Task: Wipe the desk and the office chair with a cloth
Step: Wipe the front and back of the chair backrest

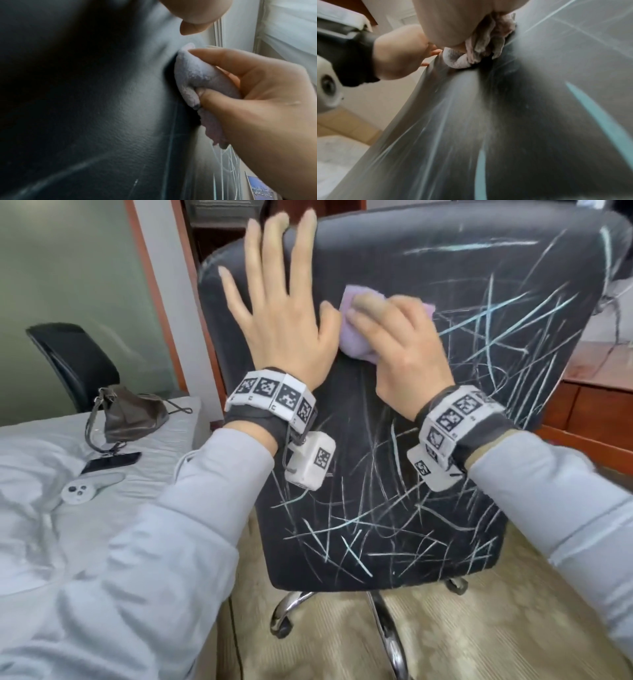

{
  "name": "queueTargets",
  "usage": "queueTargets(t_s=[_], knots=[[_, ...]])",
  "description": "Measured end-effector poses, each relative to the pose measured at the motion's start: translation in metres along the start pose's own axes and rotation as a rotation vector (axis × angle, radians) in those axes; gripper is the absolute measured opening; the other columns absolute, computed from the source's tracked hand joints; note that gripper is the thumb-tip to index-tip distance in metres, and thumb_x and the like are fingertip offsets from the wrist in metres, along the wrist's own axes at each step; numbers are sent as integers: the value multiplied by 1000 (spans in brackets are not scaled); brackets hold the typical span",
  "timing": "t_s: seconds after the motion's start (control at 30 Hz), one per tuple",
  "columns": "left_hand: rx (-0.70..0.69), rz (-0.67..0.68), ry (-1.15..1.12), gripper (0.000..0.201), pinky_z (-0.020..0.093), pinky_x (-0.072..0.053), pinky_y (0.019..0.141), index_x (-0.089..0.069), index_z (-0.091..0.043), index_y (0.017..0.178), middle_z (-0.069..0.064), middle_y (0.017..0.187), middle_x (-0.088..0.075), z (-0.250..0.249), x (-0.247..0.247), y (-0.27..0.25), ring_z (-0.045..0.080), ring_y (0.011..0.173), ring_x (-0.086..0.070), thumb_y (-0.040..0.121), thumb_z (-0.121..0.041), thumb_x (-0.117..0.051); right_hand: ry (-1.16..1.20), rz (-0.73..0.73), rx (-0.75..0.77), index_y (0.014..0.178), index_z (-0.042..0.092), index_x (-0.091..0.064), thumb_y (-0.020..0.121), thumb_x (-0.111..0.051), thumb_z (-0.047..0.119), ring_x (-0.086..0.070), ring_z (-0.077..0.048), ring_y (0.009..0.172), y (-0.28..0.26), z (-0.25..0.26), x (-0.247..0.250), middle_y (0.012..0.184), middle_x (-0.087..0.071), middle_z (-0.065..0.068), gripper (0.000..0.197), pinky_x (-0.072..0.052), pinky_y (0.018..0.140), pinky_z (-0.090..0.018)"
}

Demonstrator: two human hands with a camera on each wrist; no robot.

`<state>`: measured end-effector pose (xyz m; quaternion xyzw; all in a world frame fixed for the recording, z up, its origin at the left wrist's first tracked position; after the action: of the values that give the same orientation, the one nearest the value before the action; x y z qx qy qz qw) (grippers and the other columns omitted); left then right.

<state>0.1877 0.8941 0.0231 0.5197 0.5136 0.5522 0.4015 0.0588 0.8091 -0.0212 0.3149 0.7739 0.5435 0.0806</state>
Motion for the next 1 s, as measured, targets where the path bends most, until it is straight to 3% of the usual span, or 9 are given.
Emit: queueTargets(t_s=[0.07, 0.23, 0.37, 0.47, 0.6, 0.67, 0.87, 0.9, 1.0], knots=[[-2, 20, -5, 83, 62, -11, 119, -28, -28, 158, 1, 164, -25, -1, -1, -1, 26, 154, -15, 78, -35, -49, -6, -19, -20, 129, -7, -58, 76, -52, -20, -50, -38, 109, -12, 8, -6, 137, -56, -19, 55, -44, 94, -52], [-30, 63, -10, 83, 64, -10, 119, -22, -22, 160, 6, 167, -16, -6, 1, -9, 30, 155, -8, 82, -36, -48, -1, 177, 14, 132, -5, -56, 71, -49, -23, -52, -38, 111, -70, 31, -16, 138, -55, -17, 64, -44, 96, -51], [-172, 235, 20, 83, 65, -7, 119, -14, -21, 161, 7, 169, -4, -15, -16, -55, 29, 156, 1, 88, -38, -48, -50, -51, -127, 132, -4, -57, 80, -49, -15, -49, -37, 108, -20, -17, 21, 139, -54, -19, 53, -44, 94, -52], [-174, 309, 86, 80, 67, -8, 118, -8, -22, 162, 4, 169, 1, -12, -34, -80, 28, 156, 5, 92, -42, -43, -115, -150, -191, 134, -4, -56, 84, -50, -8, -47, -37, 109, -2, -27, 28, 140, -53, -19, 50, -43, 94, -52], [-158, 330, 106, 78, 66, -7, 119, -5, -23, 162, 3, 169, 4, -13, -41, -82, 27, 155, 7, 94, -41, -39, -105, 51, -109, 136, -6, -53, 91, -53, 7, -51, -40, 113, -64, 6, -1, 141, -52, -20, 47, -44, 95, -54], [-160, 325, 110, 78, 66, -7, 119, -6, -23, 162, 2, 169, 3, -12, -42, -82, 27, 156, 6, 93, -41, -39, -103, 76, -86, 137, -5, -53, 89, -60, 9, -51, -39, 114, -65, 0, 2, 142, -52, -20, 50, -45, 95, -53], [-153, 309, 112, 77, 66, -6, 119, -6, -24, 162, 1, 169, 3, -10, -47, -82, 26, 156, 6, 94, -41, -39, -163, -250, -327, 140, -5, -49, 76, -46, -10, -46, -39, 116, 23, -37, 42, 145, -47, -22, 63, -39, 101, -49], [-153, 310, 109, 77, 66, -6, 119, -7, -23, 162, 2, 170, 2, -10, -49, -82, 27, 156, 5, 94, -41, -40, -145, -245, -304, 139, -6, -49, 73, -44, -11, -47, -41, 117, 26, -27, 36, 144, -48, -22, 66, -39, 102, -50], [-158, 292, 105, 74, 68, -8, 118, -16, -21, 159, 4, 169, -2, -8, -53, -83, 29, 156, 1, 93, -40, -43, -90, -74, -34, 135, -7, -54, 74, -39, -13, -51, -44, 116, 5, 3, 4, 141, -52, -21, 63, -43, 99, -53]])
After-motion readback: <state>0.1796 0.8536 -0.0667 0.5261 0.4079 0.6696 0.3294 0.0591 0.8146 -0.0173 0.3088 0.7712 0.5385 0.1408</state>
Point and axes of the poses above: each hand's wrist, its own y-axis towards the middle knuckle, its own x-axis out of the back of the hand, z = x × y, the point moved 4 cm from there along y, towards the middle knuckle
